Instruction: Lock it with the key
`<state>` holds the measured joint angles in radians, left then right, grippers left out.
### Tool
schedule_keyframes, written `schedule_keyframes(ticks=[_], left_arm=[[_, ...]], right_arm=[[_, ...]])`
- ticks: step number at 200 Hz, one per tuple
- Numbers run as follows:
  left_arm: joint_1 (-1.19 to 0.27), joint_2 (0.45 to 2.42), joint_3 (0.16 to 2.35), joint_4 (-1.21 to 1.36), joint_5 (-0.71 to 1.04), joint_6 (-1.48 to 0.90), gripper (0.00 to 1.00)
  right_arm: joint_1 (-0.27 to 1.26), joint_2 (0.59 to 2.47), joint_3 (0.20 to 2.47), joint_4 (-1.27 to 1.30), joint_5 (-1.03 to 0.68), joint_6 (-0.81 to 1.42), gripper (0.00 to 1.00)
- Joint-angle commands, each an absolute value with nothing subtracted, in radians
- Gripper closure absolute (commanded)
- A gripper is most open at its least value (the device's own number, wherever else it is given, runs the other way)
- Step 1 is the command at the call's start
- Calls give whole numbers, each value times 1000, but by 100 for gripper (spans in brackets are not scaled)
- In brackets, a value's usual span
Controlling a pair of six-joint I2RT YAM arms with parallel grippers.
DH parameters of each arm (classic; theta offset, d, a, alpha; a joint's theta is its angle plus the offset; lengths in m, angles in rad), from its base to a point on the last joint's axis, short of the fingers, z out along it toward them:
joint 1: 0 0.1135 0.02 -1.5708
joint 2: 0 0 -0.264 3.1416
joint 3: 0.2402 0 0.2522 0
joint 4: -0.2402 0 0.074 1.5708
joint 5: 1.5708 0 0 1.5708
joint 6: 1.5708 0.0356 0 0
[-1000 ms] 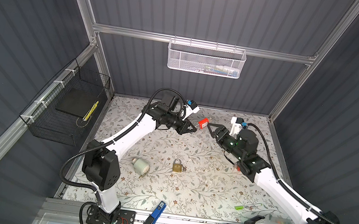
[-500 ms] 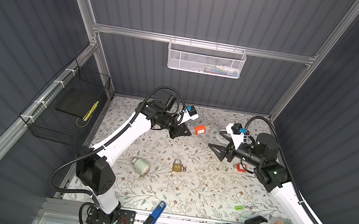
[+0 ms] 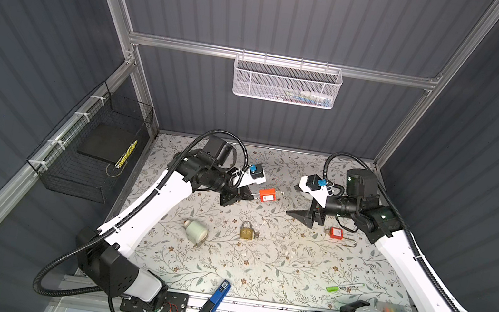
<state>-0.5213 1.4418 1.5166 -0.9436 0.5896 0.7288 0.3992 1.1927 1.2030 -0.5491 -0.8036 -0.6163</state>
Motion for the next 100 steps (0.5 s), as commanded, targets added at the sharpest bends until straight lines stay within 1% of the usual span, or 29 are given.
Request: schedule_keyframes(ticks=[1,15,53,100], left_arm=[[-517,1402,1496,-977,617,764,100],[-516,1391,1484,-969,632,765,100],[-517,1373,1466,-954,671,752,100],[-517,1354,1462,-948,678,745,100]], right_arm=[[407,1223,1246,-572,-938,-619,12],[413,1239,1242,-531,-981,-590,12],[414,1268,1196,-319,-1063,-467,12],[468,1350,1211,-298,-1091,-483,12]])
